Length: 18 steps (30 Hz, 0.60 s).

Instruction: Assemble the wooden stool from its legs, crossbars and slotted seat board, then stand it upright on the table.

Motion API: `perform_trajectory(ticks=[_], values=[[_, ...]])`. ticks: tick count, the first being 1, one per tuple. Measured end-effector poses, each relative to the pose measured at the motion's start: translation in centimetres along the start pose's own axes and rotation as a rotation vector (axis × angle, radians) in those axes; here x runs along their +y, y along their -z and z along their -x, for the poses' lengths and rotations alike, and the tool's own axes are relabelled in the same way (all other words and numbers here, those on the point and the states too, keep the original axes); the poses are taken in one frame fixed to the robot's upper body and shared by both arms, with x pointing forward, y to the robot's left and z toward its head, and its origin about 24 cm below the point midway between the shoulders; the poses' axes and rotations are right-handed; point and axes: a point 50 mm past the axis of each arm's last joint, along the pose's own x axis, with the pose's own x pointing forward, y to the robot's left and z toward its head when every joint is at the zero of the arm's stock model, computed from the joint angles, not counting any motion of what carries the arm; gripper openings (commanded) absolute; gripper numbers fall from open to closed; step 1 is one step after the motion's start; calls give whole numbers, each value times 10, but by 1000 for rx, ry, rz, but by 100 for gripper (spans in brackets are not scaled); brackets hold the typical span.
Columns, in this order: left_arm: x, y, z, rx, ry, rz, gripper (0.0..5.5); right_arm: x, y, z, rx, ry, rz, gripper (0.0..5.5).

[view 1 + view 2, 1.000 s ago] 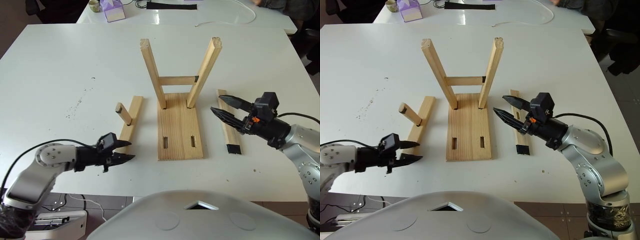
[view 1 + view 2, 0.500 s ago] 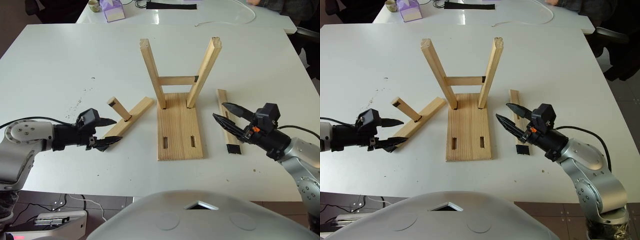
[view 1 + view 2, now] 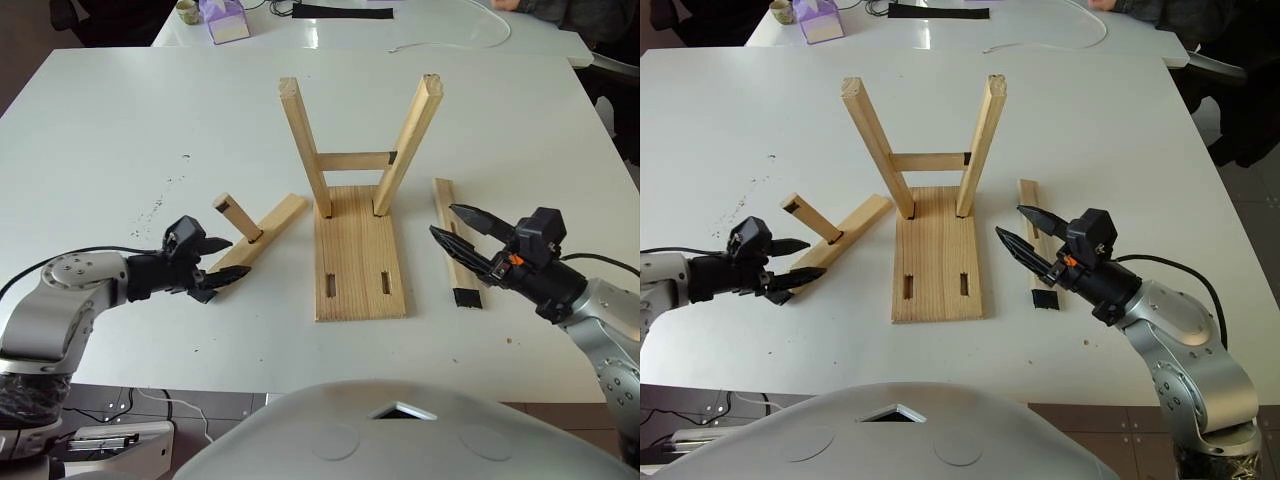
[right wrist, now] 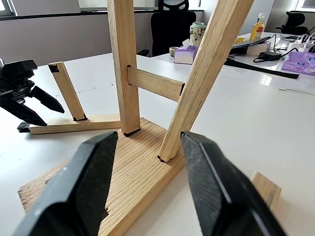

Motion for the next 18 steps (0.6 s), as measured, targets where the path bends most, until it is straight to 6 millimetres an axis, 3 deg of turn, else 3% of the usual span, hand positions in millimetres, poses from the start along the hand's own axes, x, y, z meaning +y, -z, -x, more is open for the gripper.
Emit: perform_trajectory(ticks=[8, 16, 18], values=[[2, 15, -13, 15, -84, -31, 354, -1, 0, -3, -1, -21, 0, 237], [4, 15, -17, -12, -123, -23, 354, -1, 1, -4, 8, -32, 3, 237], [6, 19, -17, 3, -140, -24, 328, -2, 2, -5, 12, -32, 6, 237]])
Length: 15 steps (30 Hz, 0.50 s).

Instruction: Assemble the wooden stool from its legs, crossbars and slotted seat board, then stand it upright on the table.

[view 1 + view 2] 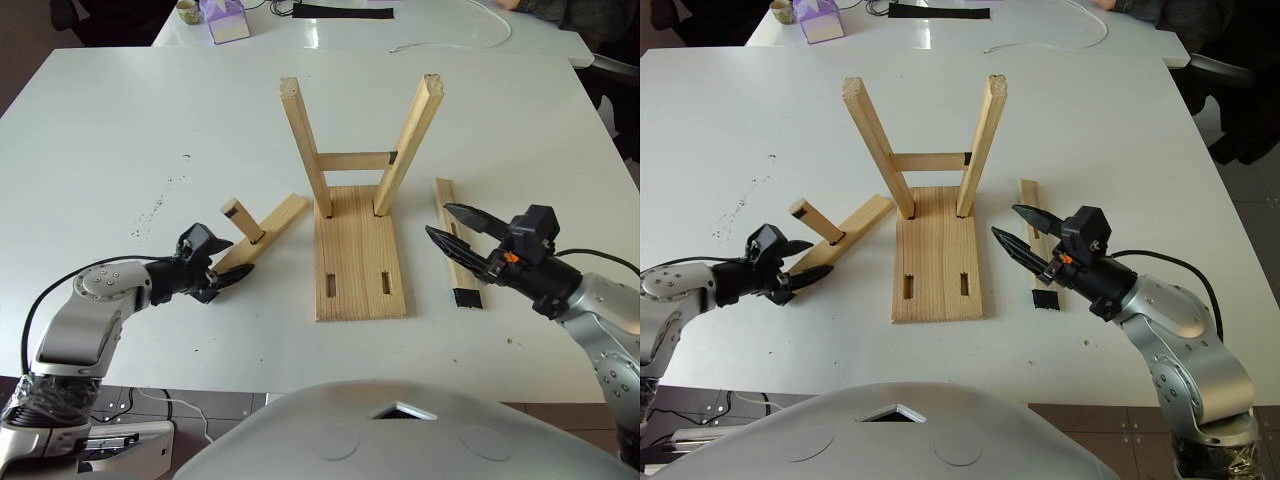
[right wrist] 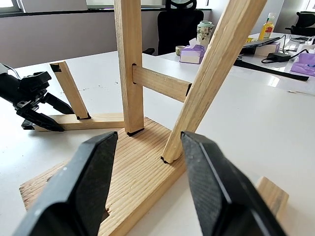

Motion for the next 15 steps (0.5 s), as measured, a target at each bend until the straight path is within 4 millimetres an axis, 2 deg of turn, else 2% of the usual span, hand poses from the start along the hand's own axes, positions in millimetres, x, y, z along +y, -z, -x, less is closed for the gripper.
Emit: perform_trajectory(ticks=[7, 12, 15], values=[[0, 7, -3, -30, 32, -66, 220, -2, -1, -3, 7, 1, 25, 237], [1, 6, -4, -102, 59, 34, 206, -3, -1, -3, 10, -4, 28, 237], [6, -19, -3, -321, 82, 135, 206, -6, -2, -3, 10, -10, 40, 237]])
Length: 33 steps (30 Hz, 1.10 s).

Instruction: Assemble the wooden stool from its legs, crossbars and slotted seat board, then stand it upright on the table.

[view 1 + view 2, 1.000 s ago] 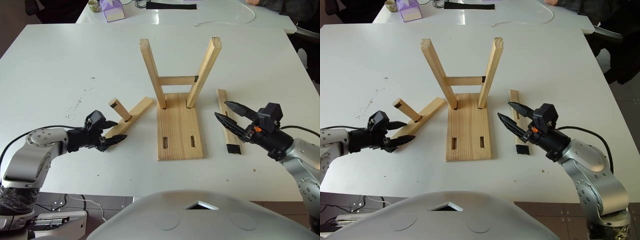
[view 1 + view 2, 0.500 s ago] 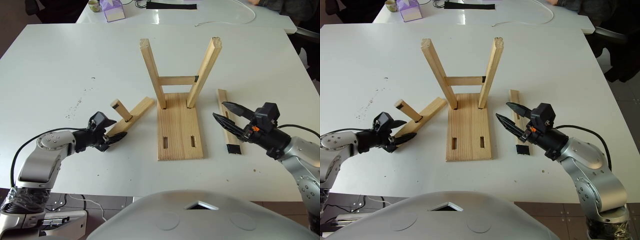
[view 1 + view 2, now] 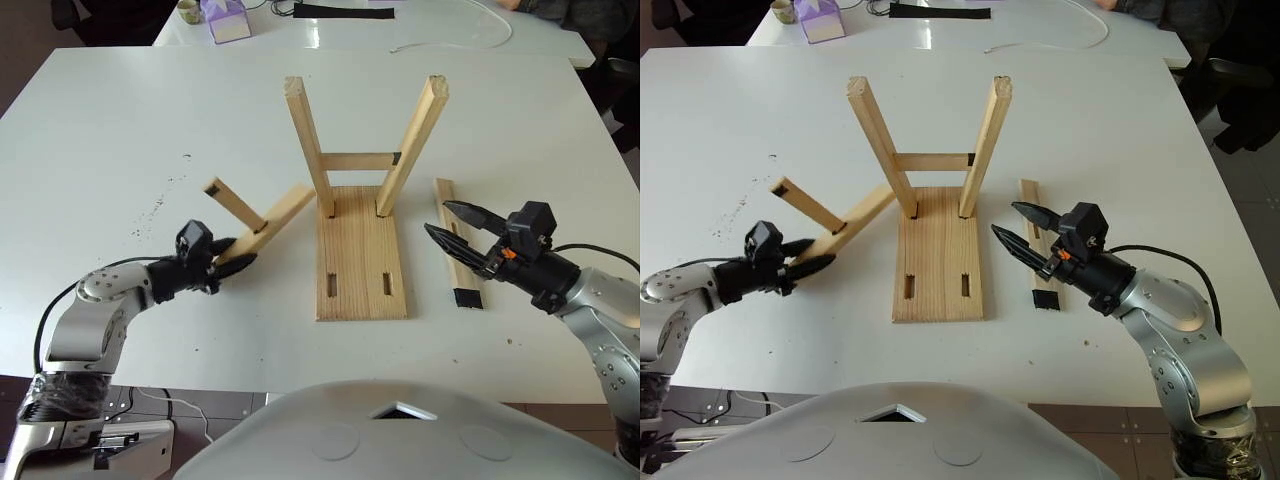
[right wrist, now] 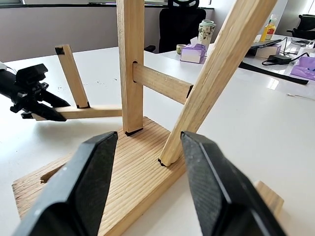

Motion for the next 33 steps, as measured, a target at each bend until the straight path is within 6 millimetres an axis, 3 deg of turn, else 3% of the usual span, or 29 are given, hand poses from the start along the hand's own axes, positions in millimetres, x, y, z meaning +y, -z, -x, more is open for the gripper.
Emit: perform_trajectory(ticks=[2, 6, 10, 12, 14, 18, 19, 21, 27, 33], values=[[3, -36, 0, -209, 31, 28, 206, -4, -1, -1, 1, -2, 6, 237], [9, -84, 14, -452, 24, 20, 206, -10, -13, 0, -61, -27, 1, 237], [16, -103, 22, -537, -43, -8, 206, -17, -34, 0, -167, -51, -18, 237], [16, -115, 24, -597, -61, -20, 206, -19, -48, -3, -231, -81, -37, 264], [-3, -131, 23, -663, 33, -47, 206, -18, -60, -6, -282, -126, -59, 298], [-68, -160, 7, -724, 394, -134, 206, -14, -86, -9, -375, -264, -113, 358], [-87, -163, 2, -716, 498, -156, 206, -14, -95, -11, -388, -300, -120, 358], [-102, -160, -6, -693, 594, -154, 206, -17, -107, -14, -391, -331, -134, 358], [-103, -152, -20, -624, 631, -128, 206, -15, -130, -14, -370, -487, -123, 358], [-110, -150, -27, -602, 684, -141, 206, -10, -135, -20, -343, -601, -114, 358]])
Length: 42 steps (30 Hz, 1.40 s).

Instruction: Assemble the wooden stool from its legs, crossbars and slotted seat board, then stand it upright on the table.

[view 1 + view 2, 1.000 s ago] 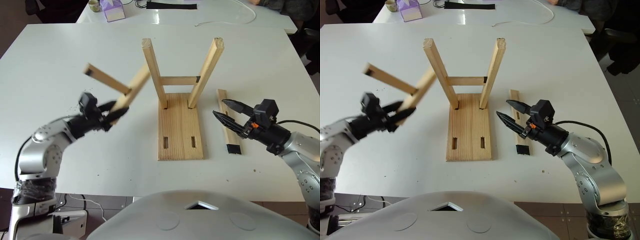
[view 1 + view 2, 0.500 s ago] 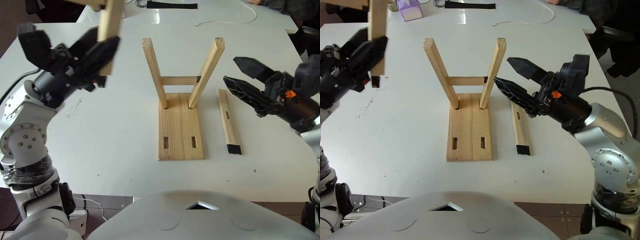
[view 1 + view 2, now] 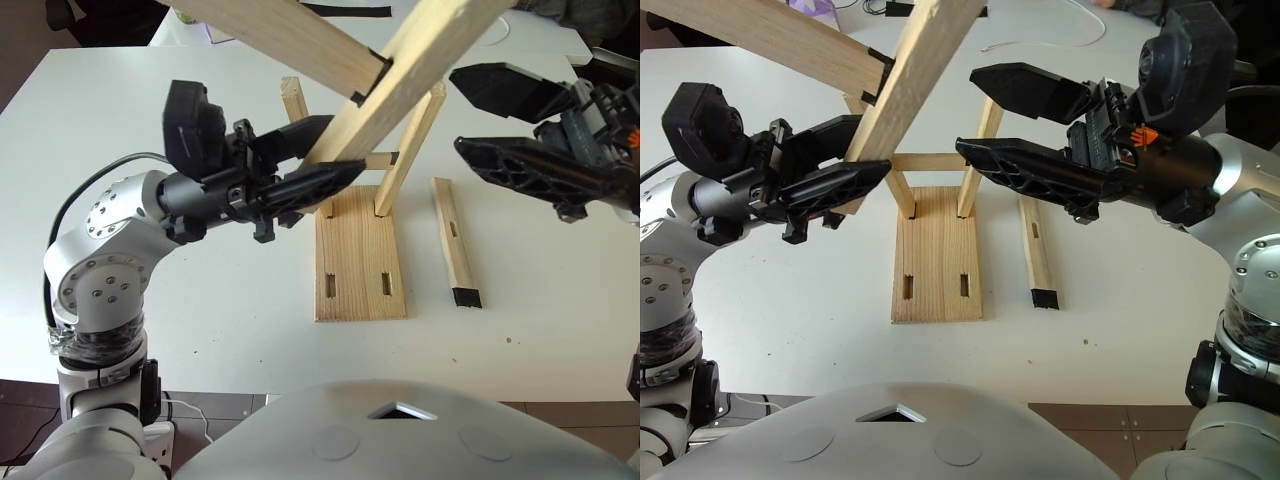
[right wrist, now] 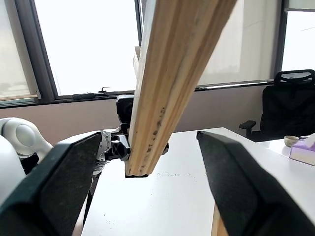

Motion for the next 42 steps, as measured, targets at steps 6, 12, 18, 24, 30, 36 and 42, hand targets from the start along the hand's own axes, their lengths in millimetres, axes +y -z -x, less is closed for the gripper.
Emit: perform_trajectory(ticks=[6, 12, 18, 24, 30, 36, 42], values=[[-8, 6, -8, 27, 72, 5, 206, -5, 2, -8, 33, -48, -12, 358], [-8, 9, -9, 41, 83, -3, 206, -6, 4, -13, 65, -94, -6, 336], [-5, 15, -9, 73, 86, -1, 206, -4, 5, -14, 85, -129, 0, 238], [-6, 20, -7, 92, 106, -3, 206, -3, 7, -14, 114, -150, -6, 204], [-5, 25, -6, 111, 111, 4, 206, -4, 9, -13, 154, -164, 25, 204], [-3, 28, -5, 124, 108, 9, 241, -6, 13, -12, 163, -162, 44, 204], [7, 40, 0, 217, 31, -2, 340, -10, 15, -10, 177, -124, 59, 204]])
